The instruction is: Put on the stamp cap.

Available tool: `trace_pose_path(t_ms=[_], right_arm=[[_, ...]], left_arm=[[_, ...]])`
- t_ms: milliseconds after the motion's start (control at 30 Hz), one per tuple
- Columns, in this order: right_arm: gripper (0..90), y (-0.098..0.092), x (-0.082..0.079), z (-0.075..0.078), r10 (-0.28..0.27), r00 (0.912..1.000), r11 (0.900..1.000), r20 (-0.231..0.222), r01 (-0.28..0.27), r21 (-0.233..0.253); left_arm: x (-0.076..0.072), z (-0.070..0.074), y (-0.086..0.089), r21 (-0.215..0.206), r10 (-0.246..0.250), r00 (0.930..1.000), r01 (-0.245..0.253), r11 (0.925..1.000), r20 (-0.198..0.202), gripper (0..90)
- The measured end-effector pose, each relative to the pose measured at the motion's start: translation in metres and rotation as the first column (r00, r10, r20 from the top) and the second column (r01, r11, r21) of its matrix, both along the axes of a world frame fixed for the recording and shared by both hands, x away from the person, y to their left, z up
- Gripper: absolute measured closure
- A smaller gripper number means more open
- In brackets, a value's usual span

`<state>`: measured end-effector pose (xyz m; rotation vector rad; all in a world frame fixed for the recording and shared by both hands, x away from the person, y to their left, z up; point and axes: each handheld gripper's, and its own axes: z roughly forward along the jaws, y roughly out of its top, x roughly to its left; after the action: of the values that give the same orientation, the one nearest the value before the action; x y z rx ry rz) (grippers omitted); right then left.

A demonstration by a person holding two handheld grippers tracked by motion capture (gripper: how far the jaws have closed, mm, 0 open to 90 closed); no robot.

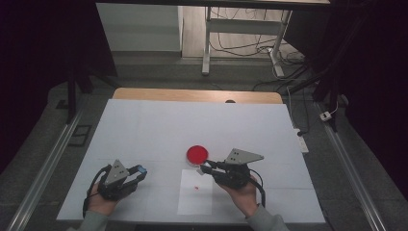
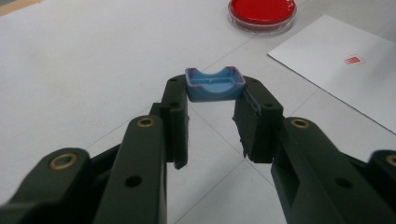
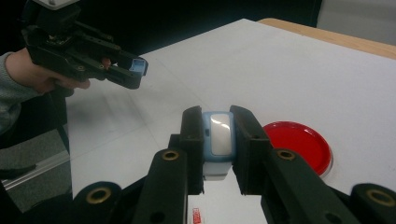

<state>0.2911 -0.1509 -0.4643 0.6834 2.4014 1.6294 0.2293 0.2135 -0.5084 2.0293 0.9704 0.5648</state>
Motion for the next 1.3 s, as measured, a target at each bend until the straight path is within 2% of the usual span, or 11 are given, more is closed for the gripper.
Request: trace_pose_path(t_ms=[533, 767, 933, 1033, 1300], right_arm=[[75.3, 0.0, -0.001, 0.001, 0.001, 1.0, 1.0, 0.004, -0.001, 0.011], [75.2, 0.001, -0.001, 0.0, -0.002, 1.0, 1.0, 0.002, 0.002, 0.013], [75.1, 0.001, 0.0, 0.0, -0.002, 1.0, 1.0, 0.004, 0.002, 0.013], [75.1, 0.0, 0.0, 0.0, -0.002, 1.0, 1.0, 0.004, 0.002, 0.017], [75.1, -0.003, 0.001, 0.003, -0.011, 0.9999, 1.0, 0.007, 0.011, 0.028]], left_arm=[[0.003, -0.001, -0.01, 0.016, -0.026, 0.9997, 0.026, 0.9995, 0.001, 65.9], [0.005, -0.002, -0.019, 0.025, -0.046, 0.9989, 0.046, 0.9986, 0.004, 65.9], [0.006, 0.001, -0.027, 0.029, -0.069, 0.9976, 0.069, 0.9972, 0.01, 65.9], [0.008, 0.003, -0.03, 0.011, -0.082, 0.9966, 0.082, 0.9965, 0.006, 65.9], [0.016, 0.012, -0.047, 0.033, -0.118, 0.9929, 0.118, 0.9925, 0.015, 65.9]])
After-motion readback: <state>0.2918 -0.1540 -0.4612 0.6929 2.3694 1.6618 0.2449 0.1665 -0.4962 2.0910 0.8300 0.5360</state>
